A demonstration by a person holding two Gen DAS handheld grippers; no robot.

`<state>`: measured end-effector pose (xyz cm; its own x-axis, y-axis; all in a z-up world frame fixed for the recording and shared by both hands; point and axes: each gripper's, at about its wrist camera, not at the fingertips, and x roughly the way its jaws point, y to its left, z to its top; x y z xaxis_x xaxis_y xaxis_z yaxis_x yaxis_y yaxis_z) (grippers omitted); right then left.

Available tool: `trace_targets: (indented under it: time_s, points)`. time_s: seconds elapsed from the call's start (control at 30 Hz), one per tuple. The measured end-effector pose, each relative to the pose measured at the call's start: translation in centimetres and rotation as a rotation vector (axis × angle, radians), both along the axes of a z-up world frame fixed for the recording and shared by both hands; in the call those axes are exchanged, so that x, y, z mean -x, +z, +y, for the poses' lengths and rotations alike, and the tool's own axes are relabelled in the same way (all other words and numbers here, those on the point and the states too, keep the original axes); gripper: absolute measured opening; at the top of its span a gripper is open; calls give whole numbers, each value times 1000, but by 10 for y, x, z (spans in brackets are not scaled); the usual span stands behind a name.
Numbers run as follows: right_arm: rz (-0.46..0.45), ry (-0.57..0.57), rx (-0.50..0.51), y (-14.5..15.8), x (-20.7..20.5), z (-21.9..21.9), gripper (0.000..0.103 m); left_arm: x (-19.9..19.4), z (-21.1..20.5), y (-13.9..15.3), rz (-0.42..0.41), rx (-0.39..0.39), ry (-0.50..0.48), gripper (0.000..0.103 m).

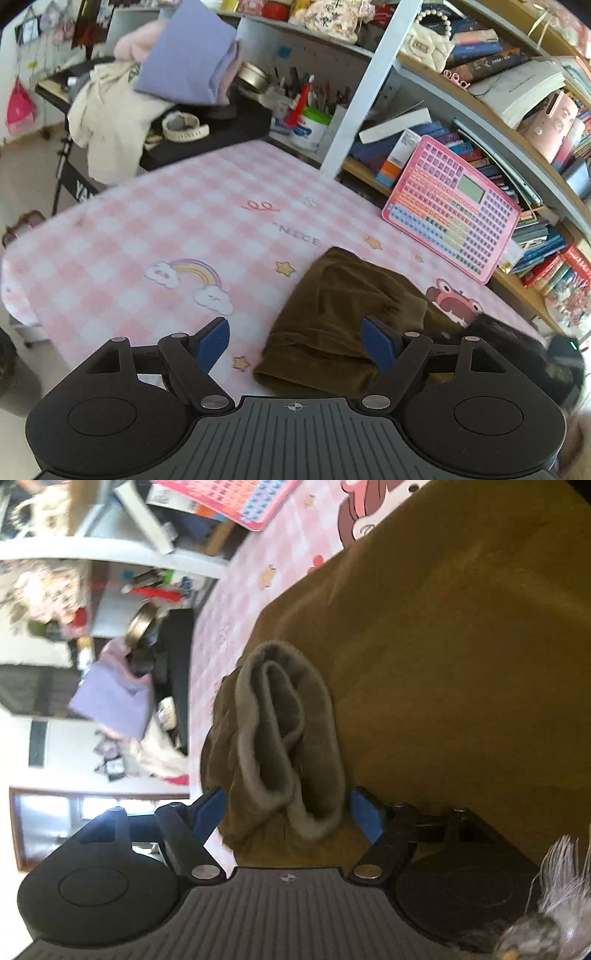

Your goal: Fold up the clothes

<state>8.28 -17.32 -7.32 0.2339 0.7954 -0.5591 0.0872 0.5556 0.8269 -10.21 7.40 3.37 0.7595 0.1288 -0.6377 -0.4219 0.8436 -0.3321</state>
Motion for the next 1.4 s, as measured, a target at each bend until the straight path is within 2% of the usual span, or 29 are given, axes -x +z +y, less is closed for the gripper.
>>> trace_targets:
  time_s: [0.03, 0.1, 0.13, 0.23, 0.27, 0.37, 0.4, 0.47, 0.53, 0.8, 1.0, 1.07, 1.2, 1.27, 1.4]
  points:
    - [12, -8, 0, -2, -4, 7, 58, 2, 0, 1, 0, -7, 1, 81]
    - [-3, 9, -22, 0, -9, 16, 19, 1, 1, 2, 15, -25, 6, 81]
    - [-39, 26, -50, 8, -8, 16, 18, 0, 1, 2, 24, -33, 8, 81]
    - [-157, 73, -144, 30, -3, 13, 17, -1, 3, 3, 41, -49, 13, 81]
    - [-171, 70, -163, 32, -1, 6, 17, -1, 3, 2, 41, -46, 12, 82]
    - [-52, -19, -84, 3, -2, -12, 18, -2, 4, -1, 47, -29, 4, 83]
    - [-16, -37, -86, -7, -4, -14, 24, -4, 3, -3, 57, -23, -2, 83]
    - [49, -70, -89, -26, -6, -20, 26, -8, 1, -5, 75, -14, -17, 83]
    - [13, -63, -67, -15, -2, -22, 33, -12, -4, -5, 72, -17, -33, 83]
    - [-194, 7, 27, 29, 35, -58, 33, -28, -37, -7, 60, -17, -112, 83]
    - [-492, 126, 282, 56, 76, -77, 39, -29, -70, -16, 78, -12, -179, 83]
    - [-556, 146, 372, 57, 91, -81, 39, -28, -79, -21, 92, 0, -207, 83]
    - [-595, 145, 520, 52, 114, -87, 39, -24, -90, -26, 112, 1, -244, 83]
    - [-603, 128, 571, 52, 123, -88, 39, -23, -95, -27, 123, -37, -262, 83]
    - [-622, 85, 647, 56, 128, -83, 46, -22, -106, -26, 135, -221, -326, 83]
